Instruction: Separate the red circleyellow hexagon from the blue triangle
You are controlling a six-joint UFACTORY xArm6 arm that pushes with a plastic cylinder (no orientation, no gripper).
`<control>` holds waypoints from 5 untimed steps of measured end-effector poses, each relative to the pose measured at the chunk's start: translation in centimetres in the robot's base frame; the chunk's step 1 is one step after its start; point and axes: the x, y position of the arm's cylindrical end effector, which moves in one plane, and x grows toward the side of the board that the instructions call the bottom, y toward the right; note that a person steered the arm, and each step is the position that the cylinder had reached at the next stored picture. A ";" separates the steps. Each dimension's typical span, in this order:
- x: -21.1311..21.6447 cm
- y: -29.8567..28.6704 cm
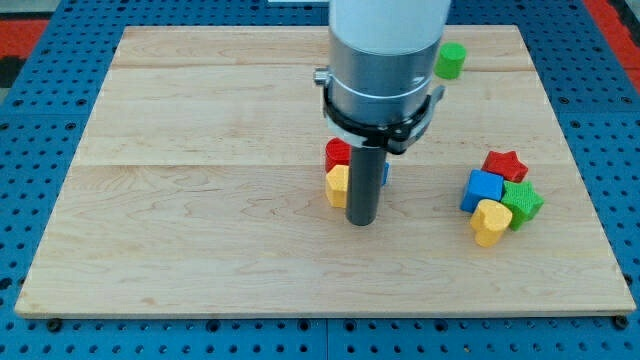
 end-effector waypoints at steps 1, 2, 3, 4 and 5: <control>0.1 -0.4; -0.4 0.5; -1.3 0.4; -2.0 -0.6; -2.0 1.4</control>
